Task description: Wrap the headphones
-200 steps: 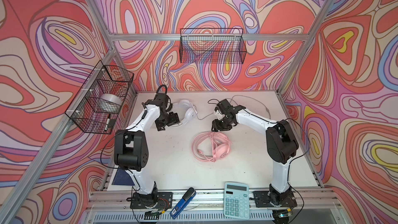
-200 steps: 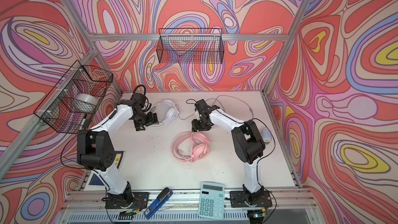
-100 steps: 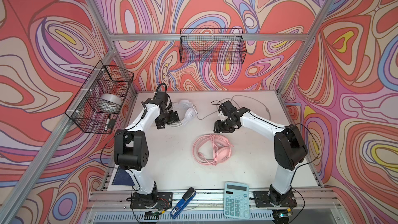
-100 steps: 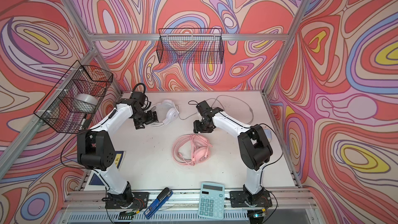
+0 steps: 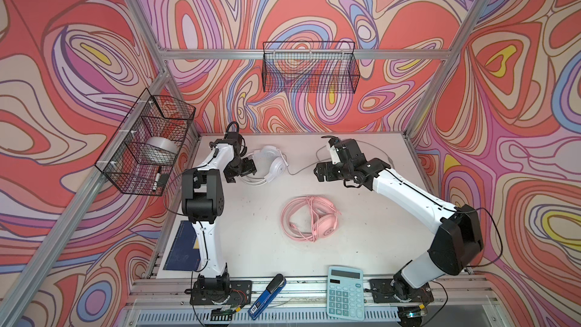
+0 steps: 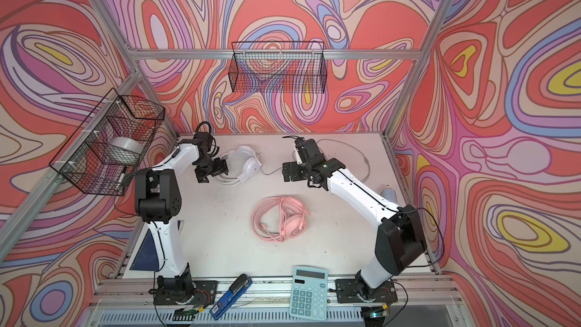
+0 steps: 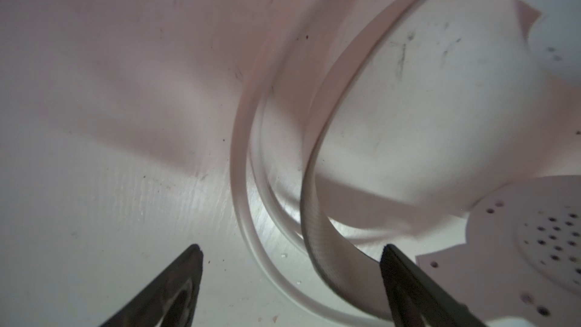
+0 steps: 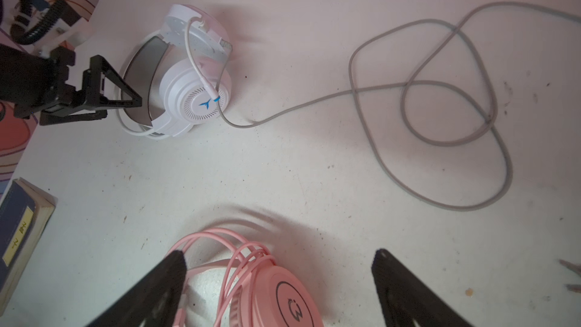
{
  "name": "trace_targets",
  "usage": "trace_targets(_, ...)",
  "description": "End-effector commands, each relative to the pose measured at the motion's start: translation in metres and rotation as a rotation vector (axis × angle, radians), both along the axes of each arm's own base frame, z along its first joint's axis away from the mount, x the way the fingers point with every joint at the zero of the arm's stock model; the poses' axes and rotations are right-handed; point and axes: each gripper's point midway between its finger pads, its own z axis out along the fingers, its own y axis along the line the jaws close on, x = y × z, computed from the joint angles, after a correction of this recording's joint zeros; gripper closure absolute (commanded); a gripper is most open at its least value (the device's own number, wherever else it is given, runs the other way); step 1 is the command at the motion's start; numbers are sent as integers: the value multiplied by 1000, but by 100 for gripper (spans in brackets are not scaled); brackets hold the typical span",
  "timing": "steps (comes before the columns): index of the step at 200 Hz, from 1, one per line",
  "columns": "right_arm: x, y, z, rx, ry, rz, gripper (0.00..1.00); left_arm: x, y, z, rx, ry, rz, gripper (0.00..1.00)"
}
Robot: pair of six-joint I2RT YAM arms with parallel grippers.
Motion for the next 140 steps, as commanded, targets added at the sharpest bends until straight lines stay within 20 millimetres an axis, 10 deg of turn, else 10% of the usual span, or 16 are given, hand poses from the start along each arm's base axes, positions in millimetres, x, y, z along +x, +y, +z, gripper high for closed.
trace_targets(1, 1, -3, 13, -3, -86, 14, 1, 14, 9, -7, 37, -18, 12, 9)
trace_targets(53, -6, -29, 28, -41, -191, -62, 2, 19, 23, -33, 88, 21, 20, 12)
trace_targets(140, -12, -50, 23, -85, -212, -115, 1, 10, 23, -48, 84, 73, 27, 45)
